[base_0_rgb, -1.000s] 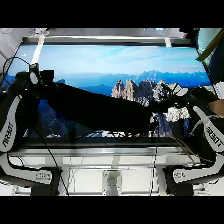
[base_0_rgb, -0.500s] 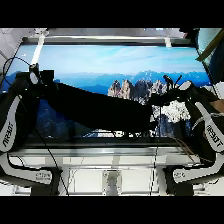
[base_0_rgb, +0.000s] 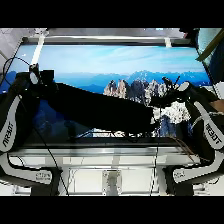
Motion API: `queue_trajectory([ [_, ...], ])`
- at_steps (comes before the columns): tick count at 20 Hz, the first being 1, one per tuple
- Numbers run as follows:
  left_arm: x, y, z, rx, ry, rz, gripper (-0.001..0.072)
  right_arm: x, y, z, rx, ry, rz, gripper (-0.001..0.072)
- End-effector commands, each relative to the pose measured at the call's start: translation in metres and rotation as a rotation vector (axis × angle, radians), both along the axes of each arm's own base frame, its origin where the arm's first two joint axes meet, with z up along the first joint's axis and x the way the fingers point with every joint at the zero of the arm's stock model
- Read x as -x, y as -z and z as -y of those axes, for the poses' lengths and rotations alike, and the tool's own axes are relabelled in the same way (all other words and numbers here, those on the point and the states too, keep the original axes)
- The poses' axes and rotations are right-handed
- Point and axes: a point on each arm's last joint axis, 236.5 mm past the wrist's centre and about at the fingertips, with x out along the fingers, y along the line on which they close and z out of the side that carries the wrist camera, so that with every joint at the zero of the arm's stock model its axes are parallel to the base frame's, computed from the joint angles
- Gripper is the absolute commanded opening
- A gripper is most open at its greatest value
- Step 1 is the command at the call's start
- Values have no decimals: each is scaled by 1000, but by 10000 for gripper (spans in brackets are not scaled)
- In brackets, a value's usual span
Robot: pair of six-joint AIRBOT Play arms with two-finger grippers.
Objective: Fold the clothes and pants, and hang the long-sleeved shirts on hangers.
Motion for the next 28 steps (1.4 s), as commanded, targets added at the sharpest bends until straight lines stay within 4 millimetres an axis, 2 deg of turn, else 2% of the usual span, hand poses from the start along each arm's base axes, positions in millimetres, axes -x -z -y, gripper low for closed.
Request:
queue_trajectory([
  [1, 0, 0, 0, -1, 1, -1, 698, 7, 10, 9, 29, -13, -32, 350],
  [4, 0, 0, 0, -1, 1, -1, 699, 6, 1, 30, 21, 43, -26, 351],
  [7, 0, 0, 0, -1, 1, -1, 699, 26, 3, 39, -17, 60, -103, 350],
  [9, 0, 0, 0, -1, 1, -1, 699, 25, 5, 24, -81, 84, -97, 350],
  [11, 0, 0, 0, -1, 1, -1, 699, 13, -1, 1, -165, 87, -44, 350],
  [14, 0, 0, 0, -1, 1, -1, 698, -4, -5, -13, -183, 101, 19, 350],
  [19, 0, 0, 0, -2, 1, -1, 699, 2, 3, -37, -186, 47, -4, 351],
  [23, 0, 1, 0, -1, 1, -2, 699, 0, 1, -30, -187, 62, -2, 351],
  [28, 0, 0, 0, -1, 0, -1, 699, 15, -10, -11, -234, 83, -56, 352],
])
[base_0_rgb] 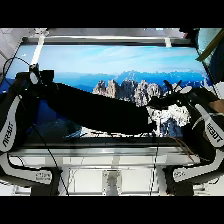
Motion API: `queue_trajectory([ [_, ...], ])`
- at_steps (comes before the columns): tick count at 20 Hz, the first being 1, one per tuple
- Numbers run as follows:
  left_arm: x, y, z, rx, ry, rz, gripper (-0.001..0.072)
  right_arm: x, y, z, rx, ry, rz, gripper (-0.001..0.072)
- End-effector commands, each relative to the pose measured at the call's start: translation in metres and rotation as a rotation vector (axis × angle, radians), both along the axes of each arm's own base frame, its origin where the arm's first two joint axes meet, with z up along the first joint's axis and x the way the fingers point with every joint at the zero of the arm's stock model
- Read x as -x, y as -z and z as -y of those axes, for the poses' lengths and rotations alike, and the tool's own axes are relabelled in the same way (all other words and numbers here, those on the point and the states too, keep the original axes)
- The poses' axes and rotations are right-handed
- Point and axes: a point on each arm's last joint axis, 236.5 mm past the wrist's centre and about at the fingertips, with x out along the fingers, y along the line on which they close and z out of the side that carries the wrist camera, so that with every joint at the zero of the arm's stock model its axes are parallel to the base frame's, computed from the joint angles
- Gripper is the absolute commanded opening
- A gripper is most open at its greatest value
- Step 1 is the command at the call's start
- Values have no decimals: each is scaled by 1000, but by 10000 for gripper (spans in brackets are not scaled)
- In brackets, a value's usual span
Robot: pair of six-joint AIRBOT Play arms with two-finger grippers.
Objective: Fold the clothes and pants, and hang the long-sleeved shirts on hangers.
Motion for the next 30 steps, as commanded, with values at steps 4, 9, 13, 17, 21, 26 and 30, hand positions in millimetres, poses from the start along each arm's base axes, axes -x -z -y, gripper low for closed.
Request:
queue_trajectory([
  [4, 0, 1, 0, 1, 0, -1, 699, 17, -8, -8, -47, -62, -35, 417],
  [9, 3, 1, 0, 1, -1, -12, 699, -2, -5, -4, -8, -17, 24, 415],
  [13, 3, 1, 0, -1, 0, -12, 698, -9, -2, 2, 18, 23, 33, 413],
  [17, 3, 1, 0, -1, 0, -12, 698, -17, -1, 9, 38, 72, 44, 412],
  [21, 3, 1, 0, -1, 0, -12, 698, -20, 8, 42, 97, 190, 3, 411],
  [26, 3, 1, 0, -1, 0, -12, 699, 10, 4, 22, 28, 60, -72, 412],
  [30, 3, 2, 0, -1, 0, -14, 699, 16, -4, 8, -35, 42, -98, 412],
])
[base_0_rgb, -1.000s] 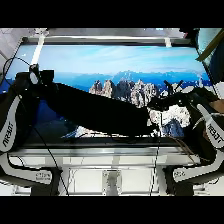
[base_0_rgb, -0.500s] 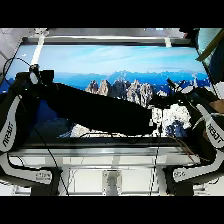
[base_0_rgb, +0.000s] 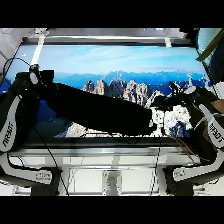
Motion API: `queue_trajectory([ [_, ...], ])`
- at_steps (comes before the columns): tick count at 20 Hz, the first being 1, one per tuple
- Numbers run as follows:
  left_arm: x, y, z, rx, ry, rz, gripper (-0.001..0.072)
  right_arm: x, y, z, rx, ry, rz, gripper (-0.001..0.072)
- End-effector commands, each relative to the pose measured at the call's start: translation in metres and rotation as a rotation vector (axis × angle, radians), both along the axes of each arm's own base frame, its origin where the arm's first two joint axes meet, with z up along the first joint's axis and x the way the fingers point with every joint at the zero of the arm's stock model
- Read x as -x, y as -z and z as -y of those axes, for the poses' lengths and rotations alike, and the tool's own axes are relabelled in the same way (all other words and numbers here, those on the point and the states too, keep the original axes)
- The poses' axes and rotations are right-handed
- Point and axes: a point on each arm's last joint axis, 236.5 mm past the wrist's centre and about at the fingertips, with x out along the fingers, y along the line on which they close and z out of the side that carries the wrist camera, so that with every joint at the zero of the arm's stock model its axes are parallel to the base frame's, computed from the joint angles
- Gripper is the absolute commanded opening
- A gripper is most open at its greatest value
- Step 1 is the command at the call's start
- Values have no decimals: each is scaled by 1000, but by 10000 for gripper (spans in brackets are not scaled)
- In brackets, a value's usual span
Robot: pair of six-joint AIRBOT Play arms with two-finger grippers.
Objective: Fold the clothes and pants, and hang the long-sleeved shirts on hangers.
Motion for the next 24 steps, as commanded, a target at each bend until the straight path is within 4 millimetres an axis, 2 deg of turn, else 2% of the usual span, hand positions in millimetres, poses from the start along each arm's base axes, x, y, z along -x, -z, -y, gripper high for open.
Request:
queue_trajectory([
  [1, 0, 0, 0, 0, 0, -1, 699, 15, -7, -17, -64, -50, -45, 412],
  [3, 0, 0, 0, 0, 0, 0, 699, 21, -8, -26, -76, -81, -64, 412],
  [7, 0, 0, 0, 0, 0, 1, 699, 21, -7, -39, -67, -111, -52, 411],
  [10, 0, 0, 0, 0, 0, 1, 699, 6, -2, -46, -34, -96, 0, 401],
  [11, 0, 0, 0, 0, 0, 1, 698, -2, 0, -46, -20, -82, 27, 254],
  [12, 0, 0, 0, 0, 0, 1, 698, -13, -1, -44, -4, -53, 66, 10],
  [13, 0, 0, 0, 0, 0, 1, 699, -24, -2, -41, 4, -20, 100, 19],
  [15, 0, 0, 0, 0, -2, 1, 699, -49, -9, -24, 43, 41, 176, 12],
  [16, -1, 0, -2, -1, -15, 5, 699, -61, -18, -12, 55, 64, 211, 12],
  [18, -8, -5, -10, 20, -105, 48, 699, -92, -53, 20, 66, 127, 296, 12],
  [20, -12, -9, -13, 50, -186, 80, 699, -118, -98, 56, 84, 174, 394, 12],
  [22, -12, -10, -6, 75, -202, 84, 698, -132, -135, 87, 104, 206, 464, 12],
  [24, -16, -18, 4, 78, -181, 107, 699, -129, -147, 104, 132, 202, 464, 12],
])
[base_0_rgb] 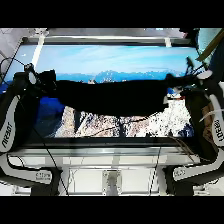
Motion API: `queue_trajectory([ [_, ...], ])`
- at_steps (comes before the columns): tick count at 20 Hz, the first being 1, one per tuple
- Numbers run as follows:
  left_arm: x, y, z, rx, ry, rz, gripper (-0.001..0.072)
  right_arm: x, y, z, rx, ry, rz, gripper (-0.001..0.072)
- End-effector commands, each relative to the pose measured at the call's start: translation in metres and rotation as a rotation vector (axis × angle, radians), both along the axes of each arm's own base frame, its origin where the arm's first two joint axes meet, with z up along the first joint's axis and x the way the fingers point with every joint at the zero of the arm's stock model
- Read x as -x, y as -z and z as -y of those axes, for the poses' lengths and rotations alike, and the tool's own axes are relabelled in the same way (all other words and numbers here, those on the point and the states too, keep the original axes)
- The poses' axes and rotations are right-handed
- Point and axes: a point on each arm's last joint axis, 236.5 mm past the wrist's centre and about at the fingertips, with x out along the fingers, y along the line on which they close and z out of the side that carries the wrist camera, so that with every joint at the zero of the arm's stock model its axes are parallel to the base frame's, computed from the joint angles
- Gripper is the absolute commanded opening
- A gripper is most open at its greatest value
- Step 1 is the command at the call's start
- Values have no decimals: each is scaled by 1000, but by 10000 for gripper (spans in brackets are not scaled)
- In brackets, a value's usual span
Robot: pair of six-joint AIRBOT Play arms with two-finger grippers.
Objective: Fold the clothes and pants, and hang the long-sleeved shirts on hangers.
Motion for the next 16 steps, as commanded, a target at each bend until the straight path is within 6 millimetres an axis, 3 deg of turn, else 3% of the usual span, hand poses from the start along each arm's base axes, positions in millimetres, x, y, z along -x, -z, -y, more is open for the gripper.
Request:
queue_trajectory([
  [1, -9, -15, 14, 24, -14, 61, 699, 0, -28, 38, 68, 12, 18, 12],
  [4, -27, -54, 11, -11, -15, 207, 699, 23, -1, 51, 174, -46, -95, 12],
  [6, -27, -68, -24, -95, -88, 246, 698, 28, 5, 61, 231, -53, -120, 12],
  [8, -6, -53, -64, -82, -256, 176, 698, 26, 6, 64, 241, -48, -116, 12],
  [11, 13, -26, -98, 63, -430, 115, 698, 26, 10, 62, 233, -51, -124, 12],
  [14, -18, -28, -106, 230, -467, 259, 697, 28, 18, 55, 207, -66, -146, 13],
  [15, -35, -33, -101, 263, -433, 326, 663, 27, 20, 51, 198, -71, -150, 12],
  [16, -52, -38, -92, 279, -379, 387, 532, 27, 22, 47, 194, -79, -153, 12],
])
